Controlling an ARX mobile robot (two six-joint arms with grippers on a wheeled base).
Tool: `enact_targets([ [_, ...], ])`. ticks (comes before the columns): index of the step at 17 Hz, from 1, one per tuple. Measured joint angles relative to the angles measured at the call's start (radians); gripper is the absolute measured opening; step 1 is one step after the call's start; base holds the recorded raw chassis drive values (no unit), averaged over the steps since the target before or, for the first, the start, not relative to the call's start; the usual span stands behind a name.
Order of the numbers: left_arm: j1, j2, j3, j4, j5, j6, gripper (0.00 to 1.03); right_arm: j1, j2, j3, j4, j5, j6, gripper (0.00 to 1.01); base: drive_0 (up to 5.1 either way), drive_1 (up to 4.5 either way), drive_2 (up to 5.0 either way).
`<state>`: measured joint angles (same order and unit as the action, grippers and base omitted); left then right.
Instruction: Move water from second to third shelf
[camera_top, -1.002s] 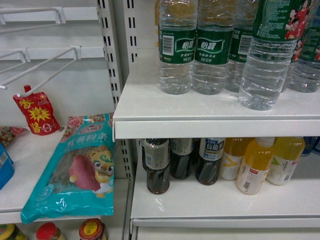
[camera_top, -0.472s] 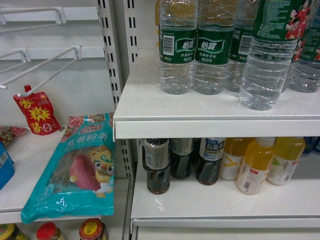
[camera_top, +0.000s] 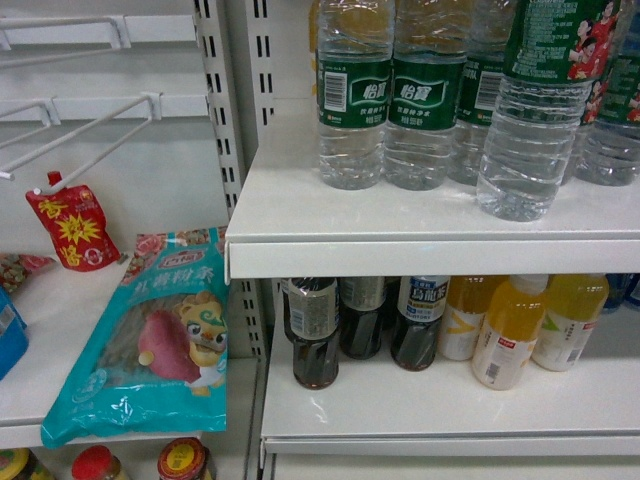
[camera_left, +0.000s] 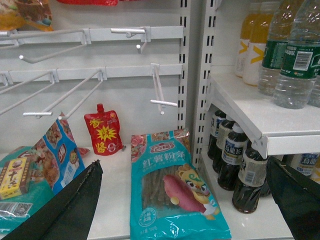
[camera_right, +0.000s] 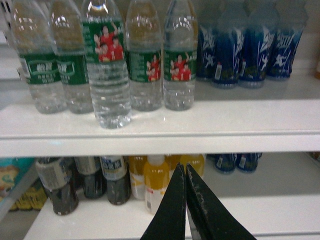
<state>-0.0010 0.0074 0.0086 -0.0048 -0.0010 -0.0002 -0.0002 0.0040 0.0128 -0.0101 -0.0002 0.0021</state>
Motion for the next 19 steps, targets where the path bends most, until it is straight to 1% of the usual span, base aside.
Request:
enact_targets([
  [4,0.000,0.000,0.000,0.002,0.000,0.000,0.98,0.000,0.000,0.000,0.006,0.001,0.000,0.02,0.0,0.00,0.0],
  [5,0.000,0.000,0.000,0.001,0.000,0.000,0.98,0.000,0.000,0.000,0.007,0.000,0.000,0.03,0.0,0.00,0.0],
  [6,0.000,0.000,0.000,0.001,0.000,0.000,0.98,0.000,0.000,0.000,0.007,0.000,0.000,0.12,0.0,0.00,0.0],
  [8,0.000,0.000,0.000,0.001,0.000,0.000,0.98,0.000,0.000,0.000,0.007,0.000,0.000,0.36,0.0,0.00,0.0],
  [10,0.000,0.000,0.000,0.001,0.000,0.000,0.98,0.000,0.000,0.000,0.006,0.000,0.000,0.58,0.0,0.00,0.0],
  [11,0.000,0.000,0.000,0.001,0.000,0.000,0.98,0.000,0.000,0.000,0.007,0.000,0.000,0.67,0.0,0.00,0.0],
  [12,0.000,0.000,0.000,0.001,0.000,0.000,0.98,0.000,0.000,0.000,0.007,0.000,0.000,0.82,0.0,0.00,0.0],
  [14,0.000,0.000,0.000,0.001,0.000,0.000,0.98,0.000,0.000,0.000,0.007,0.000,0.000,1.00,0.0,0.00,0.0],
  [15,0.000,0.000,0.000,0.001,0.000,0.000,0.98,0.000,0.000,0.000,0.007,0.000,0.000,1.00,0.0,0.00,0.0],
  [16,0.000,0.000,0.000,0.001,0.000,0.000,0.98,0.000,0.000,0.000,0.006,0.000,0.000,0.97,0.0,0.00,0.0],
  [19,0.000,0.000,0.000,0.001,0.000,0.000,0.98,0.000,0.000,0.000,0.007,0.000,0.000,0.98,0.0,0.00,0.0],
])
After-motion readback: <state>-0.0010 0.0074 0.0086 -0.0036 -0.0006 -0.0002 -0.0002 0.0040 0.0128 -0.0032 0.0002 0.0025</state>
